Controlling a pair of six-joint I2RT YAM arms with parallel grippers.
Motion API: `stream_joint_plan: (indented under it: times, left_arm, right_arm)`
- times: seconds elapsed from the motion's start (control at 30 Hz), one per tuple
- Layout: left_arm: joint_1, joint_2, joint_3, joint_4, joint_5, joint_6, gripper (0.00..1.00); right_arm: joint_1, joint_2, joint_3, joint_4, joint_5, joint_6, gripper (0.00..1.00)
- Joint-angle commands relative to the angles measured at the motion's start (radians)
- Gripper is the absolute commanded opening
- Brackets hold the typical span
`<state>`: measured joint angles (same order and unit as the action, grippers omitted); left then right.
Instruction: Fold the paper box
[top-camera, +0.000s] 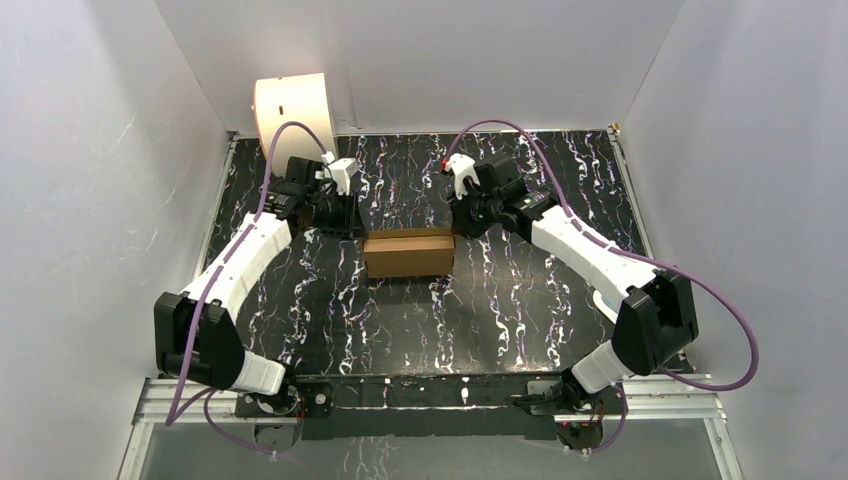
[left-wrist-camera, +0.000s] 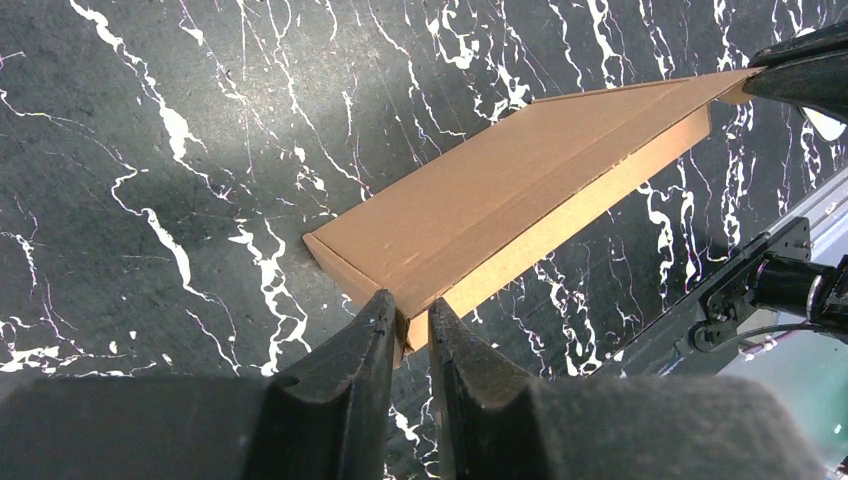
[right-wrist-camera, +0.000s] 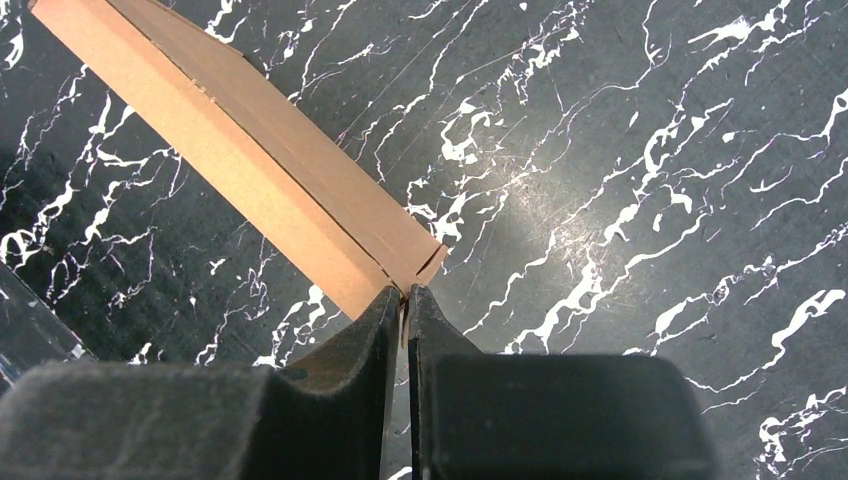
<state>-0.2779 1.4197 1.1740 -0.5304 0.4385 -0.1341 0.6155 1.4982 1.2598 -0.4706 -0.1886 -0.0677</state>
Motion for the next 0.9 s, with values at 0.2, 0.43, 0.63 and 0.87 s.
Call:
stream_joint_plan:
  times: [0.2,0.43,0.63,0.87]
  left_arm:
    - [-0.007,-0.051,0.001,0.001,0.008,-0.114,0.11]
    - [-0.035,-0.073,-0.028,0.016,-0.056,-0.216,0.11]
    - [-0.074,-0.092,-0.064,0.040,-0.157,-0.278,0.11]
    - [-0.135,-0.126,-0.110,0.084,-0.276,-0.346,0.10]
  right_arm:
    - [0.001,0.003,0.013,0.017,0.066,0.125,0.14]
    - [0.017,-0.001,0.023,0.003,0.096,0.236,0.14]
    - [0.052,-0.015,0.015,0.007,0.173,0.346,0.17]
    - [0.097,-0.050,-0.028,0.065,0.277,0.455,0.17]
